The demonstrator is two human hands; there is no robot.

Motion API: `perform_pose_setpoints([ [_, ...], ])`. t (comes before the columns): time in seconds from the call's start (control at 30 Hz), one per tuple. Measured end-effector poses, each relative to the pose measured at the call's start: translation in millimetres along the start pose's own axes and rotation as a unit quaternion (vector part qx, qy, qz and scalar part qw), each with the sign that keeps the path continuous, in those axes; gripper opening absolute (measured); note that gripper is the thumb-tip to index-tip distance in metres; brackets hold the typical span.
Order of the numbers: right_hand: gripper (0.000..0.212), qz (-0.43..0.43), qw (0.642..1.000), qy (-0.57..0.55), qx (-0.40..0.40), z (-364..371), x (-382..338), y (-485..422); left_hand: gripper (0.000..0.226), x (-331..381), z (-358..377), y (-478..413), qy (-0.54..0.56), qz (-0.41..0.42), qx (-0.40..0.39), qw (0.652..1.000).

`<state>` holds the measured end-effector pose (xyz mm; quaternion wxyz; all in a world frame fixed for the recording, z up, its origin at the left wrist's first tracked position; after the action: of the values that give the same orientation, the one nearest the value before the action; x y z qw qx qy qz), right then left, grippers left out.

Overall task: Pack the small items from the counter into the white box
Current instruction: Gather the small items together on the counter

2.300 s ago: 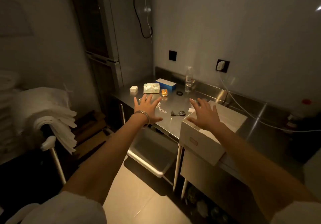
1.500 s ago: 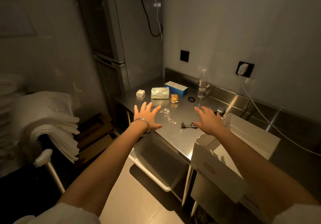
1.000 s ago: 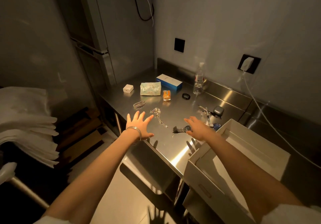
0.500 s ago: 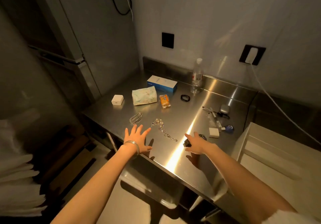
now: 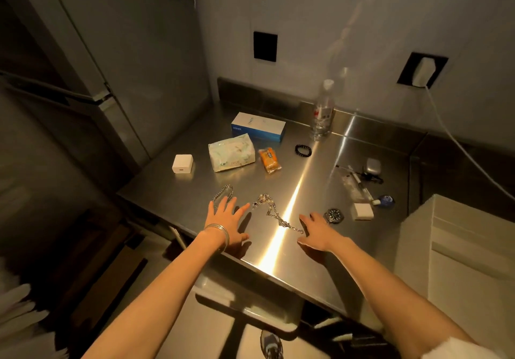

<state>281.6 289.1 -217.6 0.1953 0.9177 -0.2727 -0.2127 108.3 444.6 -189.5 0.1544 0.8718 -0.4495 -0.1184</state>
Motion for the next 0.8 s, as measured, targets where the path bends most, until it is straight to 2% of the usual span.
perform_pose_setpoints([
  [0.3, 0.067, -0.080, 0.995, 0.058, 0.016, -20.7, -27.5, -52.2, 0.081, -18.5, -1.2, -38.8, 0.001, 0.017, 0.010, 1.000],
  [0.47, 0.067, -0.093, 0.994, 0.047, 0.022, -28.6, -37.9, -89.2, 0.083, -29.8, -5.7, -66.4, 0.003, 0.019, 0.009, 1.000],
  [0.6, 0.050, -0.101, 0.987, 0.051, 0.112, -38.7, -39.1, -104.5, 0.084, -40.0, -5.7, -80.4, 0.005, 0.015, 0.012, 1.000],
  [0.7, 0.047, -0.185, 0.967, 0.038, 0.170, -42.3, -48.7, -106.8, 0.086, -50.5, -3.9, -84.0, 0.015, 0.019, 0.023, 0.999],
  [0.8, 0.046, -0.307, 0.941, 0.043, 0.140, -29.5, -63.9, -104.3, 0.086, -63.1, 1.8, -78.7, 0.014, 0.047, 0.027, 0.998],
])
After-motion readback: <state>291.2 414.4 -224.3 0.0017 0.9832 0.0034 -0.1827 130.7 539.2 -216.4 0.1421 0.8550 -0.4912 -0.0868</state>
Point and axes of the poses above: each hand's wrist, its own y-axis away from the middle knuckle, its own z-axis out of the palm, x = y × z, the point moved 4 cm from there along -y, towards the middle knuckle
